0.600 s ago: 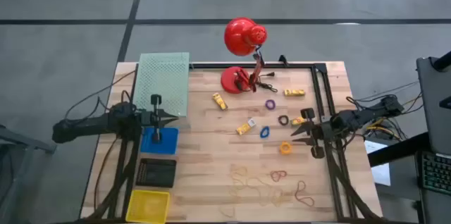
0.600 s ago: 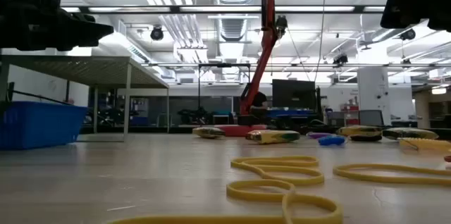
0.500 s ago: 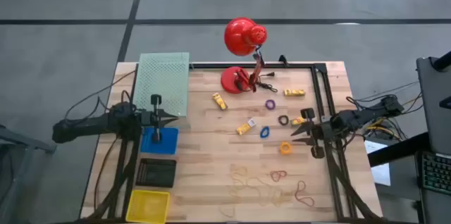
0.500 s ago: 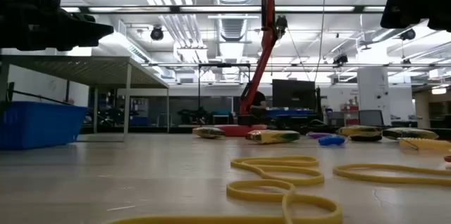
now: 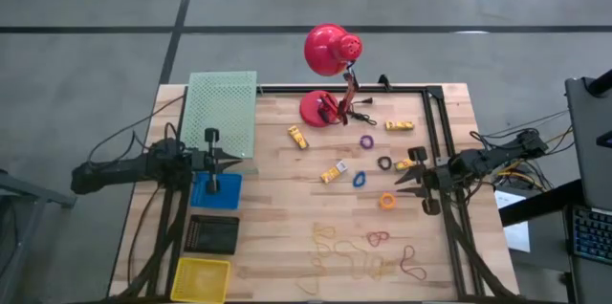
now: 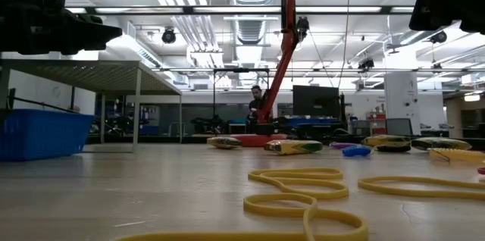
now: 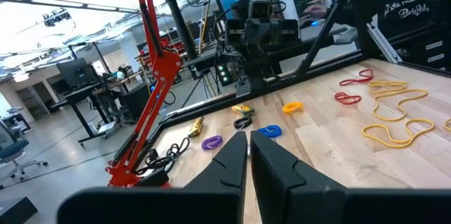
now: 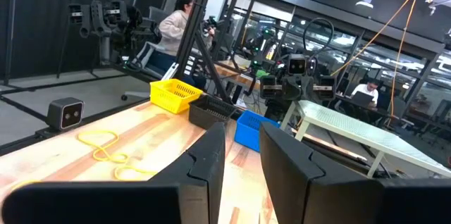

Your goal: Pick & Place Office Desk Supplies

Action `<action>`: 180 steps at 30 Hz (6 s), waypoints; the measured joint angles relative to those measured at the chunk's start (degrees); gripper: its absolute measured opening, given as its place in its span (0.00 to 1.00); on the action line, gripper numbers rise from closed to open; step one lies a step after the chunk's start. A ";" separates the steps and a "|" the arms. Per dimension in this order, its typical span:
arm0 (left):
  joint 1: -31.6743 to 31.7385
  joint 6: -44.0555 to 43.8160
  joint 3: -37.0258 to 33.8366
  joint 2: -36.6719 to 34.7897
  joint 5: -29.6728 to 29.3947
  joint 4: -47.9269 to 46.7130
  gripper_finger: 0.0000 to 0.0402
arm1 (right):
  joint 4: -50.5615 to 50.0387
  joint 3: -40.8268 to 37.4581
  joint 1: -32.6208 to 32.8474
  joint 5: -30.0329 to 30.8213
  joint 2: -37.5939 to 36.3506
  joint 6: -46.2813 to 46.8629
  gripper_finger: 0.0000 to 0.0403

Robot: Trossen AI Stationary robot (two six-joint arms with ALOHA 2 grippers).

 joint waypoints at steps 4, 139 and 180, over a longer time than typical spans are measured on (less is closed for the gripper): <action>0.01 -0.01 0.01 0.00 0.00 0.00 0.06 | -0.01 0.01 -0.01 -0.01 0.01 0.00 0.21; 0.00 0.00 0.01 0.00 0.00 0.00 0.06 | 5.49 0.02 0.00 -4.38 3.27 23.94 0.21; 0.01 0.00 0.01 0.00 0.00 0.00 0.06 | 20.30 0.02 -14.31 -4.93 36.24 27.28 0.21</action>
